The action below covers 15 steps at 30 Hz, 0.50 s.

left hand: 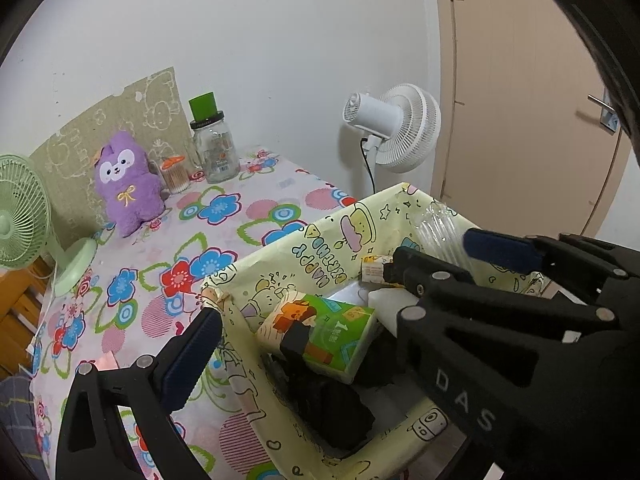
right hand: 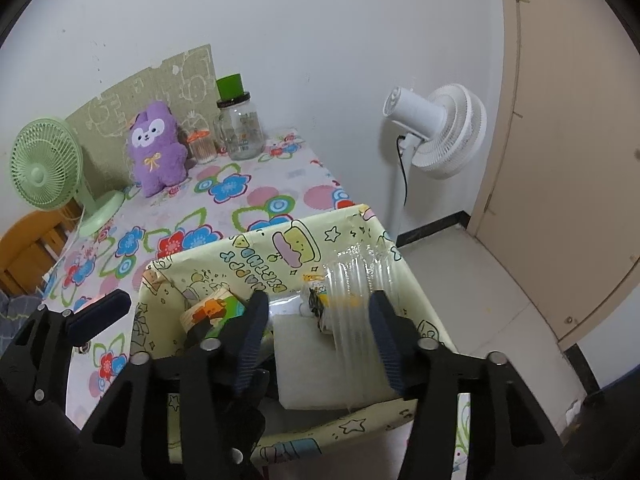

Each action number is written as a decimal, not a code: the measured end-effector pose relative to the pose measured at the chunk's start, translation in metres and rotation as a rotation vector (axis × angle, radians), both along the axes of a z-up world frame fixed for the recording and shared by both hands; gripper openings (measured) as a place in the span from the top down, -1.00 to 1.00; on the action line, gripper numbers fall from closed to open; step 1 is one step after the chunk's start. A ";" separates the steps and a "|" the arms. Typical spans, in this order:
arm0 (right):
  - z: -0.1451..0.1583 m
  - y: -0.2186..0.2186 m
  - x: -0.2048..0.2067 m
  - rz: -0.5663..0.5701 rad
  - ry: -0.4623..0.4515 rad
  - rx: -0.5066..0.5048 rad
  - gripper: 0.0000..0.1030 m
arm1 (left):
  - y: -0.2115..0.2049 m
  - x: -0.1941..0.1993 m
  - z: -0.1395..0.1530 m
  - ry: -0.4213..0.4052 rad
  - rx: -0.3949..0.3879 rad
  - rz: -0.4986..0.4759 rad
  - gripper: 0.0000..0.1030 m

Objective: Organize soft objects
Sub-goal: 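Lower the tissue pack with the left tool while the right tool lowers the sleeve into the box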

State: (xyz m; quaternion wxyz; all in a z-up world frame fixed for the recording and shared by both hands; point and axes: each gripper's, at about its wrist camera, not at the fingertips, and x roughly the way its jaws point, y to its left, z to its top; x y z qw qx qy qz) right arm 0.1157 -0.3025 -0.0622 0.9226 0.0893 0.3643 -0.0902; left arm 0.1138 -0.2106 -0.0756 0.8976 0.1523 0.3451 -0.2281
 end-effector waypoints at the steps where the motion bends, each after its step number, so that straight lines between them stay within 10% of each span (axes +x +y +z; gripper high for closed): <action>1: 0.001 0.000 -0.001 0.000 -0.002 -0.001 -0.24 | 0.000 0.000 0.000 0.000 -0.001 0.002 -0.99; 15: 0.009 0.013 -0.014 0.002 -0.035 -0.046 -0.66 | 0.006 -0.009 0.008 -0.016 0.001 0.035 -0.99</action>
